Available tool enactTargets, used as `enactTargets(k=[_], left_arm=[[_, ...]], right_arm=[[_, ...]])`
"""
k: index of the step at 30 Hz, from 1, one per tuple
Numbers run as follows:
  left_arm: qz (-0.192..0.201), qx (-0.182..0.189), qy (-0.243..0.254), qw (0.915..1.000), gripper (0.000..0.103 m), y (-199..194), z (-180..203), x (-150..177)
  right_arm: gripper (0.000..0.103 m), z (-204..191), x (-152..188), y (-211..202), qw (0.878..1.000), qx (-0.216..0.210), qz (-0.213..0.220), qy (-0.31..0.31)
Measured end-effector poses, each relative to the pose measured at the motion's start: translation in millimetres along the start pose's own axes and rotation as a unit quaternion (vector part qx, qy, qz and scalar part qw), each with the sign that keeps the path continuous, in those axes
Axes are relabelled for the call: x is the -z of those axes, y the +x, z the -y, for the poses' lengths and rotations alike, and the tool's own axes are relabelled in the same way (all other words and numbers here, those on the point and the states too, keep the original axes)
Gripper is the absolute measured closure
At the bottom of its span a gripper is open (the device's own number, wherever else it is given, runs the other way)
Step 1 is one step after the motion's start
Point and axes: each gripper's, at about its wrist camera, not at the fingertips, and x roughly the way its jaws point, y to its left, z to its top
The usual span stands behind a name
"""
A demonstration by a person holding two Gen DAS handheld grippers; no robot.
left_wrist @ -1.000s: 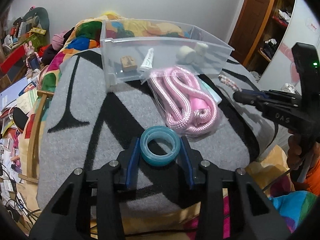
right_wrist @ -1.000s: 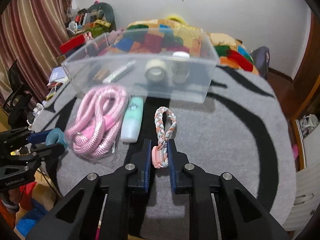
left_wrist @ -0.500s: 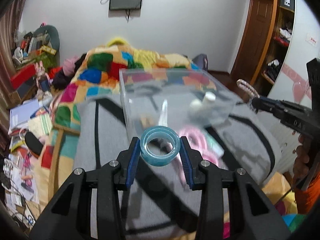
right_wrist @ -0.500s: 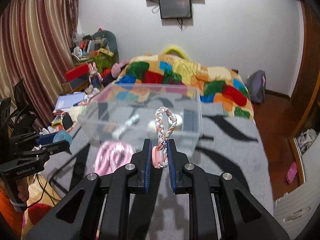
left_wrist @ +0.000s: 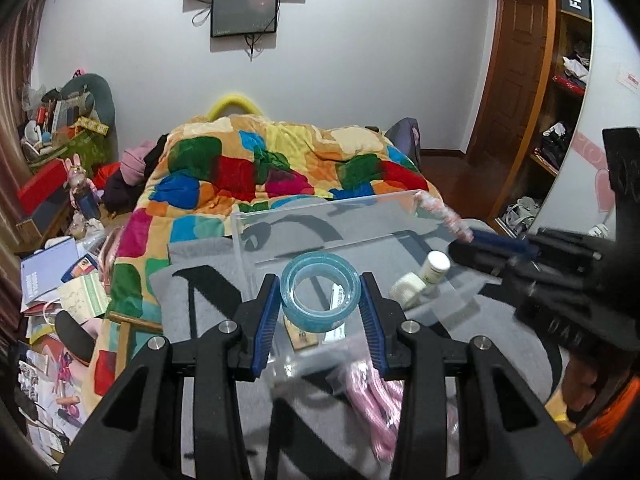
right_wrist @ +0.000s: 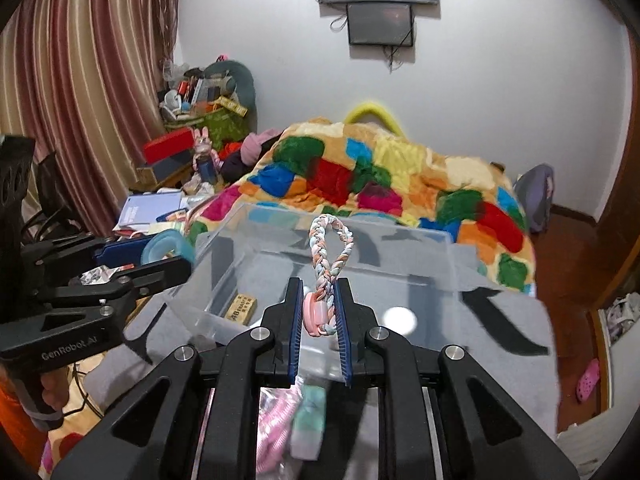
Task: Organize objects
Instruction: 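Drop the blue tape roll into the box with the left tool while the right drops the rope loop in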
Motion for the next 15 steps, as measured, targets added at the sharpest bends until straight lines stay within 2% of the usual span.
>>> enactTargets(k=[7, 15], left_arm=[[-0.05, 0.002, -0.029, 0.9983, 0.064, 49.9, -15.6, 2.4], [-0.07, 0.009, -0.028, 0.9971, 0.064, 67.3, -12.3, 5.4]], right_arm=[[0.089, -5.1, 6.0, 53.2, 0.999, -0.004, -0.049, -0.001], [0.088, -3.0, 13.5, 80.6, 0.996, -0.014, -0.083, -0.007]])
